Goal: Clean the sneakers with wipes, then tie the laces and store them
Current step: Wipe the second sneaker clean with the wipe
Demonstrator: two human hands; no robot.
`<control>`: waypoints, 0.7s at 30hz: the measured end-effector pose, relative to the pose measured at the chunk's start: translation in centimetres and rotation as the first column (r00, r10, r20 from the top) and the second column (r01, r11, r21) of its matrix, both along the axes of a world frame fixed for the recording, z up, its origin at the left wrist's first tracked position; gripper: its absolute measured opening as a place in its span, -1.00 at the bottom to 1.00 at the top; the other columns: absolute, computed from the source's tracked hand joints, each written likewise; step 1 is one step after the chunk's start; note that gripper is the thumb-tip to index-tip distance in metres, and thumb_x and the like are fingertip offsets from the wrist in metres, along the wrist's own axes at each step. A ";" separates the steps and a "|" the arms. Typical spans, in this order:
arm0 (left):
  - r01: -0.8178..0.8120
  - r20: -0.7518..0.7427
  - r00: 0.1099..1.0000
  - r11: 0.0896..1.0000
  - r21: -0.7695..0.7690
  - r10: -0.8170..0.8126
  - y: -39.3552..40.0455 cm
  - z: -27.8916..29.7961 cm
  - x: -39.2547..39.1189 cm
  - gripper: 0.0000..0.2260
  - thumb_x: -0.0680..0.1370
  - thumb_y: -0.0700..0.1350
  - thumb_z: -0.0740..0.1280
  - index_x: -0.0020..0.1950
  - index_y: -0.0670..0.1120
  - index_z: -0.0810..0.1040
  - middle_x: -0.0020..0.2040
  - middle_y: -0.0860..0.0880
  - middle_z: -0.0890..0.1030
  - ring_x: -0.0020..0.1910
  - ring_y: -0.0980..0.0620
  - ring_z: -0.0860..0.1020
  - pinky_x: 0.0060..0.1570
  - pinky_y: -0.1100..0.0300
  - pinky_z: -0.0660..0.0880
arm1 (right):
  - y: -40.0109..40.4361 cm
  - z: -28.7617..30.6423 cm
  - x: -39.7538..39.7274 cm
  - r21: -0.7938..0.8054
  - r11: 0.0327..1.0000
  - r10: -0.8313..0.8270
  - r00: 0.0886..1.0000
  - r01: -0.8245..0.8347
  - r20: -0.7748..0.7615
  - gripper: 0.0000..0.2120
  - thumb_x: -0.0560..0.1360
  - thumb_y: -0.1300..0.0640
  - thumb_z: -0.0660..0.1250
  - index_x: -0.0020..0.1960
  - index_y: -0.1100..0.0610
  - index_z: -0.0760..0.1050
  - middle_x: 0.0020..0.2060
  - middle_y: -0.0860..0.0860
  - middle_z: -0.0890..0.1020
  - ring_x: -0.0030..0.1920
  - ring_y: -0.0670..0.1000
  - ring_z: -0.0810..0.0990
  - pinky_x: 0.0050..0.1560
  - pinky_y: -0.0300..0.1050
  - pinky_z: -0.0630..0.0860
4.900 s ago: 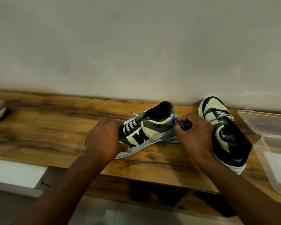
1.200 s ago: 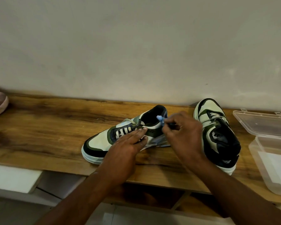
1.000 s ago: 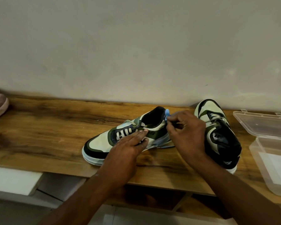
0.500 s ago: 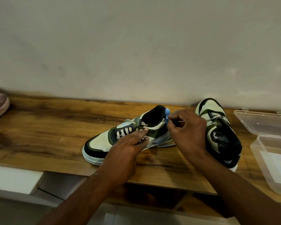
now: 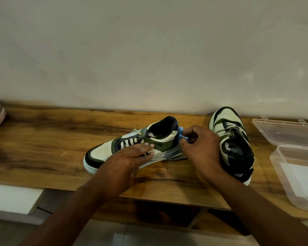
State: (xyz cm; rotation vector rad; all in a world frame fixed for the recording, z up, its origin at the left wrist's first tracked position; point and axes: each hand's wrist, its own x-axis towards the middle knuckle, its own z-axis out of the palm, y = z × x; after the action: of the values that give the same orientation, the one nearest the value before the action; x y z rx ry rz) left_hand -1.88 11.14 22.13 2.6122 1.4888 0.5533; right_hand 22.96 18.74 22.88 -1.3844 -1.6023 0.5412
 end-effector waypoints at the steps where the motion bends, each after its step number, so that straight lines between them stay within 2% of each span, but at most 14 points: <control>1: -0.004 0.001 1.000 1.000 -0.001 0.004 0.0 0.0 -0.1 -0.33 0.45 -0.28 0.54 0.53 0.05 0.47 0.58 0.11 0.37 0.57 0.11 0.29 0.52 0.04 0.30 | -0.3 -0.3 -0.3 -0.027 1.000 0.002 1.000 -0.002 0.005 -0.84 0.37 0.25 0.54 -0.09 0.06 0.68 -0.23 -0.13 0.69 -0.25 -0.18 0.65 -0.20 -0.18 0.66; 3: -0.015 -0.009 1.000 1.000 0.008 0.015 -0.2 0.0 -0.1 -0.36 0.47 -0.23 0.51 0.53 0.05 0.47 0.58 0.11 0.38 0.58 0.10 0.30 0.51 0.03 0.33 | -0.5 -0.5 -0.4 -0.051 0.999 -0.011 1.000 0.012 0.014 -0.84 0.37 0.25 0.53 -0.08 0.07 0.68 -0.21 -0.13 0.69 -0.23 -0.20 0.64 -0.20 -0.24 0.64; 6: -0.045 -0.033 0.998 0.998 0.038 0.046 -0.4 0.2 0.6 -0.44 0.47 -0.10 0.53 0.48 0.03 0.53 0.54 0.07 0.45 0.53 0.04 0.38 0.45 -0.03 0.43 | -0.1 -0.2 -0.1 -0.097 0.995 -0.026 0.995 0.035 0.094 -0.89 0.35 0.28 0.52 -0.19 0.10 0.67 -0.24 -0.13 0.67 -0.26 -0.24 0.59 -0.29 -0.42 0.47; 8: -0.063 -0.066 0.996 0.996 0.067 0.068 -0.5 0.4 1.1 -0.49 0.49 -0.04 0.53 0.44 0.01 0.57 0.51 0.05 0.49 0.50 0.02 0.43 0.38 -0.05 0.50 | 0.2 -0.1 0.1 -0.147 0.988 -0.018 0.988 0.041 0.151 -0.89 0.33 0.28 0.53 -0.24 0.09 0.67 -0.23 -0.10 0.69 -0.28 -0.18 0.60 -0.29 -0.35 0.51; 10: -0.074 -0.101 0.991 0.992 0.102 0.084 -0.5 0.5 1.6 -0.51 0.48 -0.01 0.55 0.40 0.01 0.60 0.47 0.02 0.52 0.46 0.00 0.47 0.33 -0.06 0.54 | 0.4 0.0 0.1 -0.189 0.981 0.000 0.972 0.046 0.234 -0.89 0.30 0.27 0.54 -0.30 0.09 0.66 -0.28 -0.05 0.71 -0.29 -0.08 0.64 -0.24 -0.13 0.64; 12: -0.081 -0.133 0.986 0.988 0.135 0.099 -0.5 0.5 2.0 -0.51 0.46 -0.03 0.57 0.38 0.00 0.62 0.44 0.00 0.56 0.43 -0.03 0.51 0.29 -0.09 0.55 | 0.5 0.1 0.2 -0.206 0.978 0.021 0.953 0.044 0.303 -0.89 0.29 0.26 0.55 -0.32 0.11 0.66 -0.31 0.01 0.70 -0.29 -0.01 0.64 -0.20 -0.01 0.67; 15: -0.093 -0.173 0.977 0.978 0.184 0.125 -0.3 0.3 2.2 -0.46 0.40 -0.15 0.62 0.37 -0.01 0.62 0.41 -0.03 0.58 0.40 -0.07 0.54 0.26 -0.10 0.54 | 0.6 0.5 0.5 -0.219 0.975 0.047 0.934 0.035 0.355 -0.90 0.30 0.24 0.56 -0.32 0.12 0.65 -0.30 0.04 0.69 -0.31 0.01 0.62 -0.23 -0.06 0.63; 18: -0.119 -0.179 0.972 0.975 0.188 0.153 -0.3 0.2 2.3 -0.43 0.37 -0.20 0.63 0.36 -0.01 0.62 0.40 -0.04 0.59 0.38 -0.08 0.56 0.25 -0.10 0.56 | 0.9 0.8 1.1 -0.240 0.970 0.050 0.934 0.038 0.352 -0.90 0.30 0.22 0.58 -0.31 0.11 0.66 -0.32 -0.02 0.66 -0.33 -0.07 0.57 -0.34 -0.22 0.48; 21: -0.129 -0.180 0.970 0.974 0.188 0.163 -0.4 0.5 2.5 -0.45 0.36 -0.18 0.63 0.34 -0.02 0.63 0.37 -0.03 0.61 0.35 -0.06 0.56 0.22 -0.07 0.56 | 0.9 1.3 1.7 -0.265 0.964 0.090 0.928 0.010 0.363 -0.88 0.30 0.18 0.60 -0.31 0.10 0.66 -0.30 -0.08 0.65 -0.27 -0.07 0.59 -0.24 -0.21 0.48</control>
State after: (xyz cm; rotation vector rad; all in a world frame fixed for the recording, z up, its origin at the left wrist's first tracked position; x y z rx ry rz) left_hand 0.57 10.72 22.60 2.7741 1.7810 0.4721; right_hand 24.70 19.59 24.20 -1.7359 -1.9180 0.5540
